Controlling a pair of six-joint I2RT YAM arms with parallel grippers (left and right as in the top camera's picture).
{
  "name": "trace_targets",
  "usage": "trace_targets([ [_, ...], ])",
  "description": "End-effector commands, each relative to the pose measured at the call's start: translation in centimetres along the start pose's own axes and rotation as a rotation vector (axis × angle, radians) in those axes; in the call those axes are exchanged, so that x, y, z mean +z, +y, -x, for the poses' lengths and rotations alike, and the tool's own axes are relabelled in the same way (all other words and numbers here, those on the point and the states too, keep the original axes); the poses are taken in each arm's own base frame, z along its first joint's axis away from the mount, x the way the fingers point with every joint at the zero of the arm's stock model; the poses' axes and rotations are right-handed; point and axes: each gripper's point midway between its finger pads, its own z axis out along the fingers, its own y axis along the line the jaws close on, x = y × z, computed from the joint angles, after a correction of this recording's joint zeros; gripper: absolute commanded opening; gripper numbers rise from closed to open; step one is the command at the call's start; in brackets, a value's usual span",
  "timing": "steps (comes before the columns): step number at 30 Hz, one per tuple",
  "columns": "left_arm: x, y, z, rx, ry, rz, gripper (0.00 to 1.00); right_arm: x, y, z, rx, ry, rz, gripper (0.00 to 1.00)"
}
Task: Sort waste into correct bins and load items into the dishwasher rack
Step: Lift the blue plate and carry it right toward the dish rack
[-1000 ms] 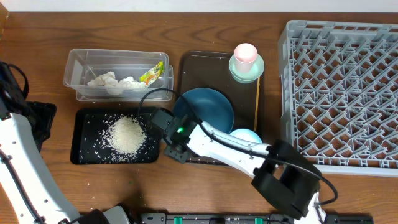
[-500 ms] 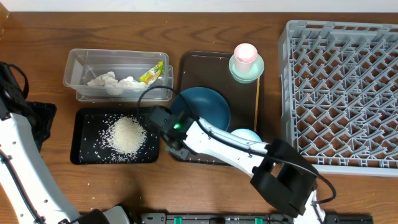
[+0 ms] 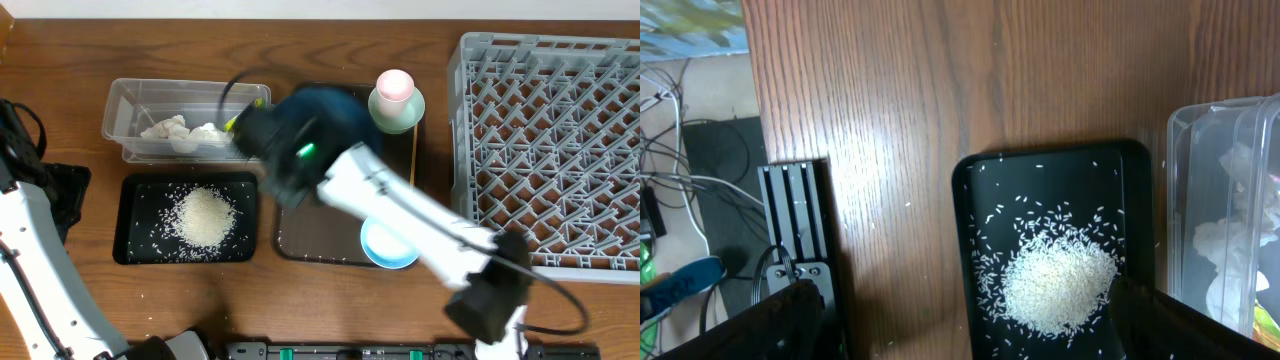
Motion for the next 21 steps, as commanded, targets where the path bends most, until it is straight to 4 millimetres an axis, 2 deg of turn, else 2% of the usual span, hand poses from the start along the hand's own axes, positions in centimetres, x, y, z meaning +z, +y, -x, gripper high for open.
trace_targets([
  [1,0.0,0.2,0.2,-0.020,-0.005,0.008,0.94,-7.4,-8.9,0.4,0.255,-0.161,-0.078,0.01],
  [3,0.0,0.2,0.2,-0.019,-0.005,0.008,0.93,-9.7,-12.9,-0.9,0.359,-0.199,-0.075,0.01],
  [7,0.0,0.2,0.2,-0.020,-0.005,0.008,0.93,-14.1,-20.5,-5.2,0.589,-0.286,-0.020,0.01],
  [10,0.0,0.2,0.2,-0.020,-0.005,0.008,0.93,-16.4,-24.2,-7.7,0.688,-0.378,0.096,0.01],
  [13,0.0,0.2,0.2,-0.020,-0.005,0.008,0.93,-18.2,-26.8,-9.6,0.734,-0.493,0.237,0.01],
  [16,0.0,0.2,0.2,-0.020,-0.005,0.008,0.93,-19.1,-28.9,-12.3,0.780,-0.592,0.335,0.01],
  [21,0.0,0.2,0.2,-0.020,-0.005,0.008,0.94,-21.0,-30.4,-15.5,0.819,-0.815,0.550,0.01],
])
